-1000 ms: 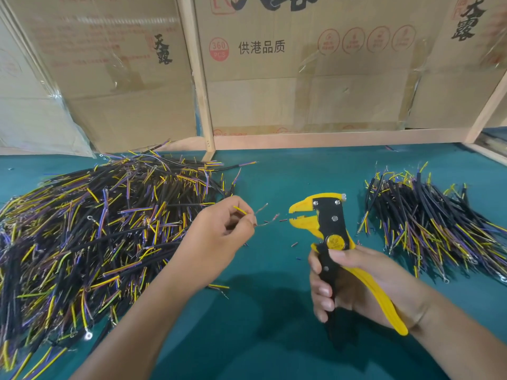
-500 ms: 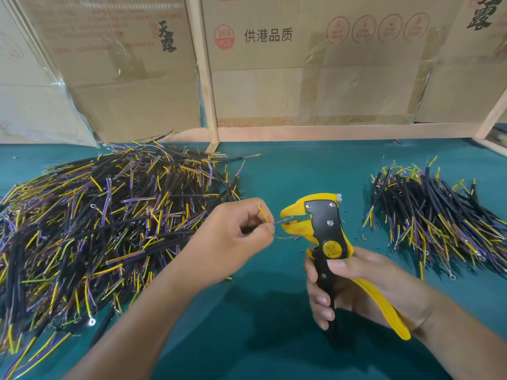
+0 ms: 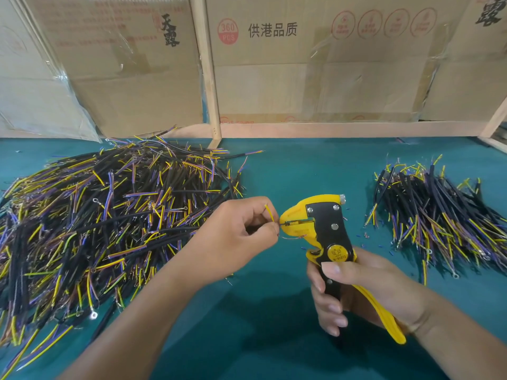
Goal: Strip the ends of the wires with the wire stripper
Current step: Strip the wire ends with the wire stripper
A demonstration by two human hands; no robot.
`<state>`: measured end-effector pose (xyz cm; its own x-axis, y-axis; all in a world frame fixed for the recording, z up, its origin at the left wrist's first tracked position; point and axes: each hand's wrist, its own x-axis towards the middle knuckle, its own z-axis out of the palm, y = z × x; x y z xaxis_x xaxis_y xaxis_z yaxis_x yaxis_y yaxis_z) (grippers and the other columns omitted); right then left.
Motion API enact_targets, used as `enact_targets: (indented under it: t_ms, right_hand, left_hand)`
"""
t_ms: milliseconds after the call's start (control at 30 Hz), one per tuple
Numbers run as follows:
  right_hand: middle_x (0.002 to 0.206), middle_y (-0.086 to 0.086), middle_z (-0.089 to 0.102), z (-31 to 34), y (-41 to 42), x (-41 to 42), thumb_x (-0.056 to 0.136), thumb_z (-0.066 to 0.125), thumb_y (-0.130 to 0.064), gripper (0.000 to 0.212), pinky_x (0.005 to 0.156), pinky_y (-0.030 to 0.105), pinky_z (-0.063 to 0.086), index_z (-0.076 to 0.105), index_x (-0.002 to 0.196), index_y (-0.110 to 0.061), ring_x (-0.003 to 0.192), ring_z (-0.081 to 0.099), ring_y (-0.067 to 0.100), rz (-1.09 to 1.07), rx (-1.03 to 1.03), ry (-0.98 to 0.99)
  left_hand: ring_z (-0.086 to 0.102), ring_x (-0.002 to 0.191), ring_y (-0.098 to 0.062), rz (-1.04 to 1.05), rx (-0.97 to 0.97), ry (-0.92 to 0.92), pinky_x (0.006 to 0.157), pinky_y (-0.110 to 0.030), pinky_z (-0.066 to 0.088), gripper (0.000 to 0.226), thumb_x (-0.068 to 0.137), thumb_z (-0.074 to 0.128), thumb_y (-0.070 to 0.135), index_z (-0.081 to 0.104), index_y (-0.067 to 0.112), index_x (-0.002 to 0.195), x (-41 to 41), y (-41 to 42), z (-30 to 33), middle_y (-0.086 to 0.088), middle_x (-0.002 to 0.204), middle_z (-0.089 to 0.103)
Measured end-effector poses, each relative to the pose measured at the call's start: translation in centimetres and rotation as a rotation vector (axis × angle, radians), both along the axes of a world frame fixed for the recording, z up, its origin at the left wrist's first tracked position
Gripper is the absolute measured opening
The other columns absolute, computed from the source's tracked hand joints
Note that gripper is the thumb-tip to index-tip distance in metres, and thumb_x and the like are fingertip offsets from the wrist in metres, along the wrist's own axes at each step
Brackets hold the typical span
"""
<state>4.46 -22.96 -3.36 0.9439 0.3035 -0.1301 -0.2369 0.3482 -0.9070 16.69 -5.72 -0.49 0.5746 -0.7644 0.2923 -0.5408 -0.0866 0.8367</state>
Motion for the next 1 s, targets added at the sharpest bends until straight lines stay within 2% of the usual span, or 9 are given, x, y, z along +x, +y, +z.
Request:
enact_targets:
  t_ms: [33, 100, 267, 367, 533, 600, 700, 833, 1000]
  right_hand:
    - [0.062, 0.011, 0.043, -0.2, -2.4, 0.2, 0.083, 0.079, -0.043, 0.042, 0.059, 0.038, 0.046, 0.059, 0.082, -0.006, 0.052, 0.047, 0.024, 0.045, -0.007, 0.028]
    - [0.060, 0.010, 0.041, -0.7, -1.9, -0.7, 0.081, 0.081, -0.045, 0.044, 0.055, 0.035, 0.045, 0.058, 0.079, -0.007, 0.048, 0.045, 0.022, 0.036, -0.080, 0.016]
    - [0.054, 0.005, 0.033, -0.9, -1.7, -1.1, 0.076, 0.082, -0.053, 0.050, 0.046, 0.025, 0.038, 0.055, 0.071, -0.011, 0.040, 0.034, 0.014, -0.036, -0.030, 0.001]
    - [0.051, 0.001, 0.032, -0.6, -1.8, -0.9, 0.075, 0.083, -0.055, 0.052, 0.041, 0.020, 0.035, 0.053, 0.069, -0.013, 0.036, 0.031, 0.010, -0.085, 0.037, -0.008]
    - [0.051, 0.001, 0.033, -0.4, -1.9, -0.8, 0.076, 0.083, -0.052, 0.050, 0.041, 0.021, 0.036, 0.053, 0.069, -0.012, 0.036, 0.032, 0.010, -0.116, 0.052, -0.043]
    - [0.055, 0.006, 0.035, -0.4, -1.8, -0.5, 0.076, 0.084, -0.048, 0.050, 0.045, 0.028, 0.040, 0.054, 0.073, -0.009, 0.041, 0.035, 0.016, -0.157, 0.086, -0.050]
    - [0.068, 0.016, 0.046, -0.5, -2.0, -0.2, 0.080, 0.081, -0.042, 0.043, 0.063, 0.044, 0.049, 0.062, 0.086, -0.005, 0.058, 0.048, 0.028, -0.197, 0.118, -0.041]
    - [0.094, 0.016, 0.067, -0.6, -2.3, -0.5, 0.098, 0.055, -0.040, 0.029, 0.082, 0.043, 0.055, 0.069, 0.096, -0.014, 0.084, 0.065, 0.030, -0.209, -0.067, 0.020]
    - [0.103, 0.019, 0.070, -1.2, -2.4, -0.9, 0.100, 0.056, -0.036, 0.029, 0.089, 0.049, 0.055, 0.069, 0.103, -0.011, 0.093, 0.067, 0.035, -0.167, -0.141, 0.051]
  left_hand:
    - [0.028, 0.051, -0.009, 0.002, 0.001, -0.001, 0.048, -0.017, 0.026, 0.013, 0.085, 0.055, 0.019, 0.056, 0.016, 0.072, 0.0, 0.1, 0.0, 0.011, 0.055, 0.041]
    - [0.028, 0.051, -0.011, 0.003, -0.001, 0.000, 0.048, -0.019, 0.026, 0.014, 0.085, 0.056, 0.020, 0.057, 0.012, 0.074, 0.0, 0.1, 0.1, 0.009, 0.055, 0.041]
    - [0.029, 0.053, -0.010, 0.010, -0.016, -0.020, 0.049, -0.018, 0.026, 0.015, 0.085, 0.055, 0.018, 0.057, 0.009, 0.073, 0.2, 0.4, 0.3, 0.007, 0.057, 0.042]
    - [0.028, 0.052, -0.007, 0.035, -0.052, -0.019, 0.048, -0.016, 0.026, 0.015, 0.085, 0.054, 0.015, 0.056, 0.007, 0.073, 0.5, 0.7, 0.6, 0.012, 0.056, 0.040]
    - [0.027, 0.052, -0.009, 0.079, -0.097, -0.012, 0.048, -0.017, 0.025, 0.014, 0.084, 0.053, 0.015, 0.056, 0.010, 0.071, 0.8, 1.0, 1.0, 0.005, 0.057, 0.040]
    - [0.028, 0.050, -0.006, 0.088, -0.107, -0.015, 0.048, -0.014, 0.025, 0.014, 0.085, 0.053, 0.012, 0.055, 0.010, 0.072, 0.8, 0.9, 0.9, 0.011, 0.055, 0.040]
    - [0.029, 0.046, -0.002, 0.121, -0.137, -0.004, 0.045, -0.010, 0.025, 0.014, 0.090, 0.053, 0.008, 0.054, 0.008, 0.075, 0.7, 0.8, 0.9, 0.015, 0.052, 0.038]
    - [0.023, 0.045, -0.004, 0.172, -0.166, 0.040, 0.043, -0.012, 0.022, 0.018, 0.096, 0.054, 0.010, 0.052, 0.010, 0.079, 0.7, 0.6, 0.8, 0.013, 0.053, 0.034]
    - [0.022, 0.042, -0.003, 0.125, -0.137, 0.040, 0.041, -0.011, 0.021, 0.019, 0.100, 0.054, 0.009, 0.051, 0.008, 0.082, 0.3, 0.3, 0.5, 0.014, 0.051, 0.035]
